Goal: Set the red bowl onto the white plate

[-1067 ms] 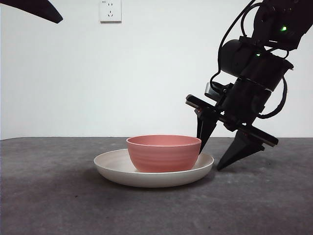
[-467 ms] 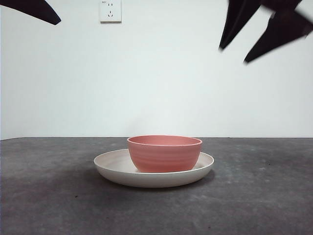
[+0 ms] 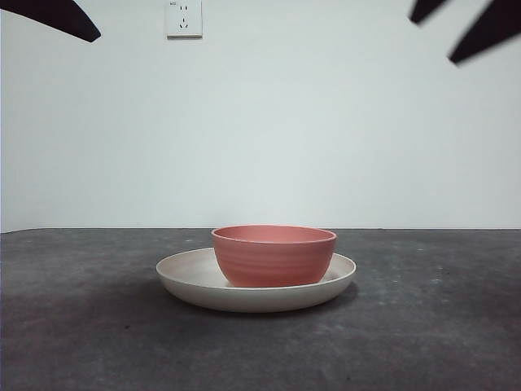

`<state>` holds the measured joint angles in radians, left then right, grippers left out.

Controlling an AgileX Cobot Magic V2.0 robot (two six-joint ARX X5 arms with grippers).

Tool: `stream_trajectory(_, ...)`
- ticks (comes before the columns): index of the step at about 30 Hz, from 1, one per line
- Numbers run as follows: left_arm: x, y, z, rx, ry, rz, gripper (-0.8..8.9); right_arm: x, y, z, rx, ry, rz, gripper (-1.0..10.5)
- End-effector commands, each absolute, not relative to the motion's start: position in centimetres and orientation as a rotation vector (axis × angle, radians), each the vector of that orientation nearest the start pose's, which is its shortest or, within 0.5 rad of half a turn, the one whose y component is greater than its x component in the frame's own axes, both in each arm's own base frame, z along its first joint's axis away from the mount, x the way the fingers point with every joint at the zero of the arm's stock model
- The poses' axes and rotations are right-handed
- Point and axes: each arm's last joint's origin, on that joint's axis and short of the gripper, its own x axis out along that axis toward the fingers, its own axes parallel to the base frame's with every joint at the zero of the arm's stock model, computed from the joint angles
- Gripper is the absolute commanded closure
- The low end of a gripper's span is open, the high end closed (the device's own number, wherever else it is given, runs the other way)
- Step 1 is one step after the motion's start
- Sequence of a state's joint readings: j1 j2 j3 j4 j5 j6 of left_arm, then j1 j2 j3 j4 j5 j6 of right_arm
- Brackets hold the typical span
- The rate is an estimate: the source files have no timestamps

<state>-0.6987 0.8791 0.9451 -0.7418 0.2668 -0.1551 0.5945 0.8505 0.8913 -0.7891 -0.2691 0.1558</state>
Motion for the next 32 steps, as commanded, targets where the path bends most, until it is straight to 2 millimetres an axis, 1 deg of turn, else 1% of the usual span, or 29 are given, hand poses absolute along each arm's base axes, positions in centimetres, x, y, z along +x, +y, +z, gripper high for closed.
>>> stream_trajectory(1, 12.4, -11.6, 32.5, 0.021, 0.748, -0.885, 5.02, 11.9, 9.6, 29.3, 0.032, 0.833, 0.798, 6.7)
stream_trajectory(3, 12.4, -11.6, 32.5, 0.021, 0.747, -0.886, 5.02, 11.4, 9.6, 28.5, 0.046, 0.822, 0.839, 6.7)
stream_trajectory(5, 12.4, -11.6, 32.5, 0.021, 0.747, -0.886, 5.02, 11.2, 9.6, 28.3, 0.062, 0.808, 0.846, 6.7)
stream_trajectory(16, 12.4, -11.6, 32.5, 0.021, 0.748, -0.885, 5.13, 11.1, 9.5, 28.5, 0.063, 0.781, 0.851, 6.7)
stream_trajectory(17, 12.4, -11.6, 32.5, 0.022, 0.748, -0.886, 5.46, 11.1, 9.5, 28.5, 0.063, 0.781, 0.851, 6.9)
stream_trajectory(18, 12.4, -11.6, 32.5, 0.022, 0.748, -0.886, 6.01, 11.1, 9.5, 28.5, 0.063, 0.782, 0.851, 7.3)
stream_trajectory(19, 12.4, -11.6, 32.5, 0.022, 0.747, -0.886, 7.03, 11.1, 9.5, 28.5, 0.063, 0.782, 0.850, 8.6)
stream_trajectory(20, 12.4, -11.6, 32.5, 0.024, 0.745, -0.887, 7.88, 11.1, 9.5, 28.5, 0.063, 0.782, 0.850, 9.5)
stream_trajectory(21, 12.4, -11.6, 32.5, 0.024, 0.743, -0.888, 8.09, 11.1, 9.5, 28.5, 0.062, 0.781, 0.847, 9.4)
stream_trajectory(32, 12.4, -11.6, 32.5, 0.023, 0.742, -0.888, 7.94, 11.1, 9.5, 28.5, 0.061, 0.773, 0.844, 9.4)
